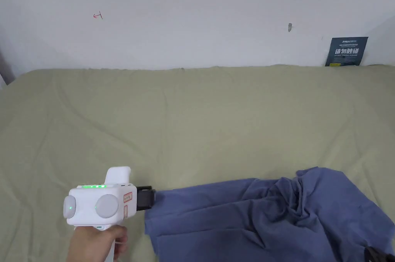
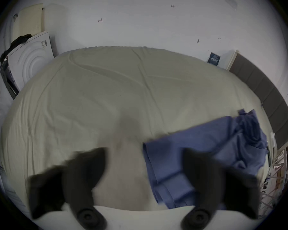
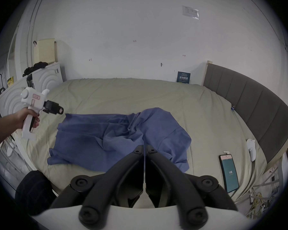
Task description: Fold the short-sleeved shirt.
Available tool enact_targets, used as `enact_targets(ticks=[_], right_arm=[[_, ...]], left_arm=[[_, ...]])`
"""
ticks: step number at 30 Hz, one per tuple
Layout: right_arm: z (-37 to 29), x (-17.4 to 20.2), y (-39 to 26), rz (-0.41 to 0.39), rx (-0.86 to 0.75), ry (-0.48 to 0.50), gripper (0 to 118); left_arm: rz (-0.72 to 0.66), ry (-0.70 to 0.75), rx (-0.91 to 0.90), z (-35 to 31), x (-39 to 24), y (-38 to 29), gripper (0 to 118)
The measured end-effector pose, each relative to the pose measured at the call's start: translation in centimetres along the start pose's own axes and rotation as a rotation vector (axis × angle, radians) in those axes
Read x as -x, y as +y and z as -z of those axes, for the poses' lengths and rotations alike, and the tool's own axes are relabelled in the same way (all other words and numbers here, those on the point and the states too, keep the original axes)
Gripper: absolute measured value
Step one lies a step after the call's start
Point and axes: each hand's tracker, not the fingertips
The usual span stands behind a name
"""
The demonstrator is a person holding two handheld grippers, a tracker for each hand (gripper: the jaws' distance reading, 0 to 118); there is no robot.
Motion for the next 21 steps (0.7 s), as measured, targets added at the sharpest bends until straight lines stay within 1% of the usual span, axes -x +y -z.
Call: enact_targets(ticks=[1,3,5,8,9,10,11,12,13,15,16,17,20,21], right_arm=[[0.3,-0.3,-0.2,-0.003,0.006,-0.003,2],[0.9,-1.0,-0.4,-0.003,0.023,-0.015,2],[1.5,-1.7,-0.6,0.006,0.038,-0.025,2],[1.9,-2.6,-0.8,0.011,0.051,-0.046,2],[2.0,-2.8,-0.8,0.012,0.054,-0.052,2],[2.2,-3.0,-0.8,0.013,0.058,-0.058,2],[2.3,-3.2,-0.8,0.015,0.06,-0.064,2],[2.4,-3.4,-0.8,0.018,0.061,-0.066,2],[2.3,-3.4,-0.7,0.024,0.06,-0.068,2],[2.2,-3.5,-0.7,0.031,0.06,-0.07,2],[2.2,-3.6,-0.7,0.033,0.062,-0.07,2],[2.1,-3.6,-0.7,0.037,0.067,-0.07,2],[2.1,-4.3,-1.1,0.043,0.077,-0.078,2],[2.1,-4.6,-1.4,0.047,0.082,-0.082,2]], left_arm=[[0.006,-0.004,0.015,1.1,0.0,0.4,103],[-0.006,0.028,0.049,3.6,-0.2,1.0,102],[-0.009,0.025,0.084,5.7,-0.4,1.3,102],[0.024,0.037,0.123,7.4,-1.5,0.8,93],[0.094,0.088,0.123,7.6,-2.4,0.4,88],[0.139,0.112,0.07,7.1,-3.0,0.1,72],[0.144,0.075,0.045,6.2,-3.6,-0.7,49],[0.132,0.03,0.046,5.7,-4.0,-1.1,22],[0.116,0.02,0.048,5.3,-4.4,-1.3,12],[0.106,0.001,0.067,4.8,-4.6,-2.0,5],[0.102,-0.008,0.072,4.6,-4.5,-2.1,3],[0.084,-0.042,0.071,4.2,-4.4,-2.1,2],[0.012,-0.137,-0.004,1.6,-3.8,-2.0,2],[0.025,-0.133,-0.049,0.0,-4.3,-1.6,2]])
